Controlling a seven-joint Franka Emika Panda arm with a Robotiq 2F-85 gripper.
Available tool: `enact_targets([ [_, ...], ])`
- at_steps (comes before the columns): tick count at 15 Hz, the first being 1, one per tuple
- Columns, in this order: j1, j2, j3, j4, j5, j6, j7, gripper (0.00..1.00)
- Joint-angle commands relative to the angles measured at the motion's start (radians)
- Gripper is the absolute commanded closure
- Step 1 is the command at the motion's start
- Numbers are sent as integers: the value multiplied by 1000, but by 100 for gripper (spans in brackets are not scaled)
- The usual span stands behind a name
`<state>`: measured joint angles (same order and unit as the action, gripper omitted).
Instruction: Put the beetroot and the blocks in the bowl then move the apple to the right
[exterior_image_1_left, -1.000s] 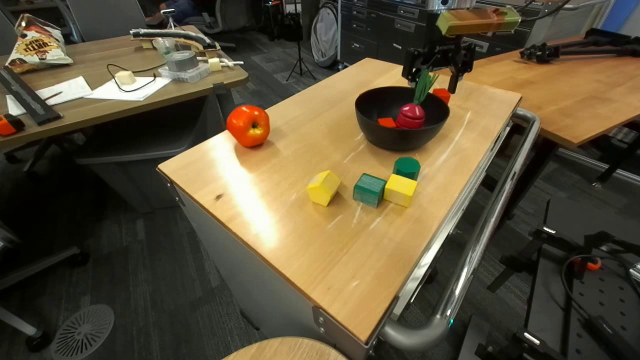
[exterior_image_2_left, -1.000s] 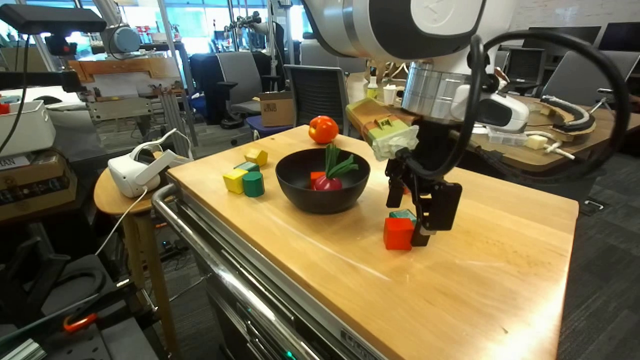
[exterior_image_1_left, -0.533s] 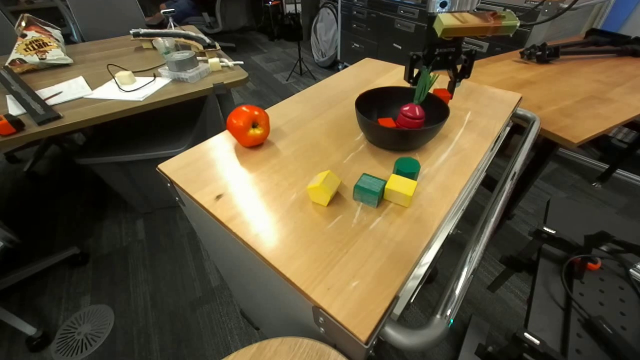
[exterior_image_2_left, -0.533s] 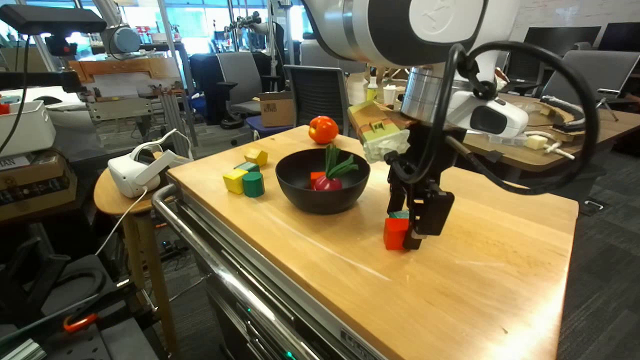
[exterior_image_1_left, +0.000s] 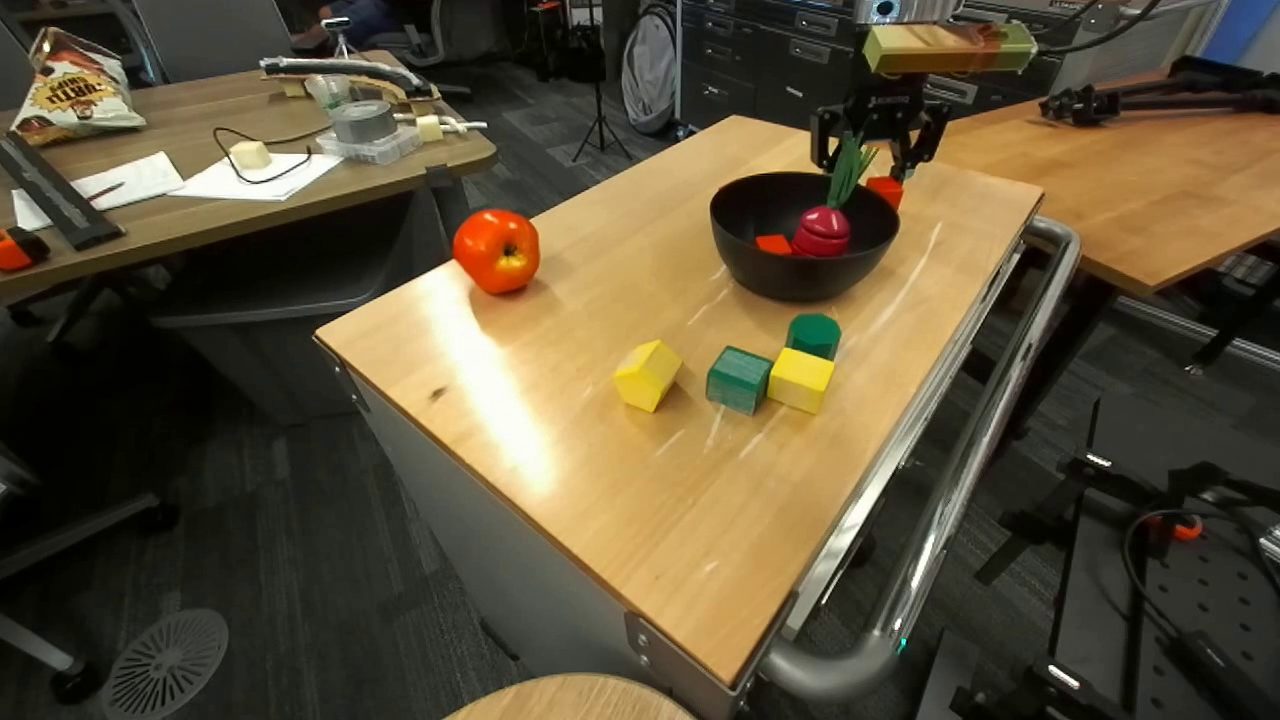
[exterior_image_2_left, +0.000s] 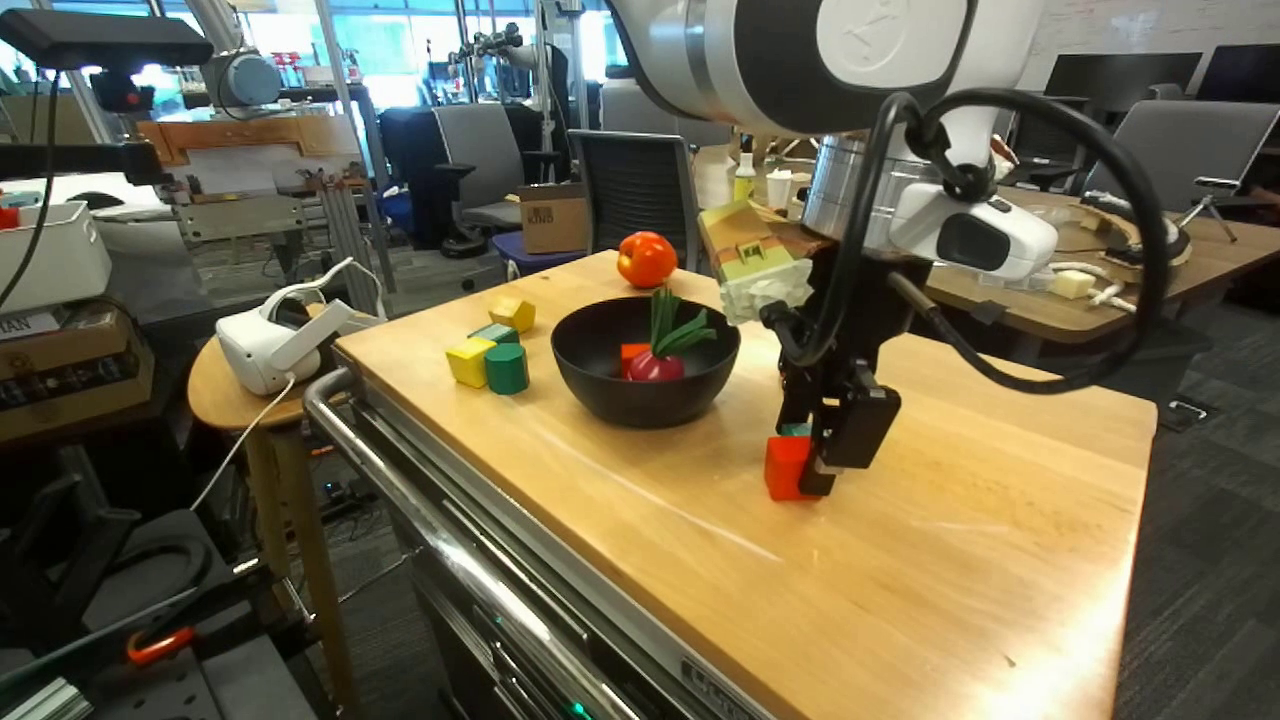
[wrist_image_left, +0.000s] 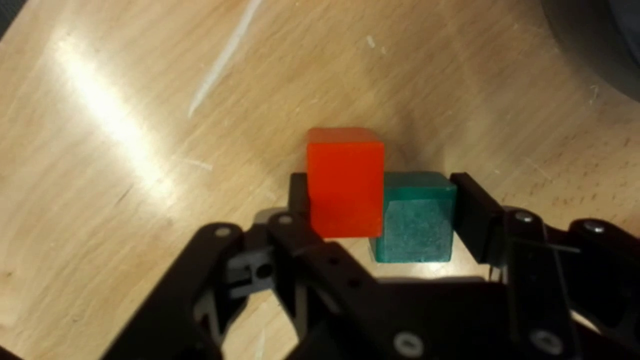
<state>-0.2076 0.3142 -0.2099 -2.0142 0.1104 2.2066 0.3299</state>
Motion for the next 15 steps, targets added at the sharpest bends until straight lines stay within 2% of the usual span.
enact_targets([
  [1, 2, -66, 3, -11, 30, -4, -23, 57],
  [5, 23, -241, 25, -53, 18, 9, -104, 57],
  [8, 48, -336, 63, -51, 61, -29, -197, 57],
  [11, 85, -324, 101, -39, 134, -67, -274, 57],
  [15, 112, -230, 126, -36, 173, -70, -287, 57],
])
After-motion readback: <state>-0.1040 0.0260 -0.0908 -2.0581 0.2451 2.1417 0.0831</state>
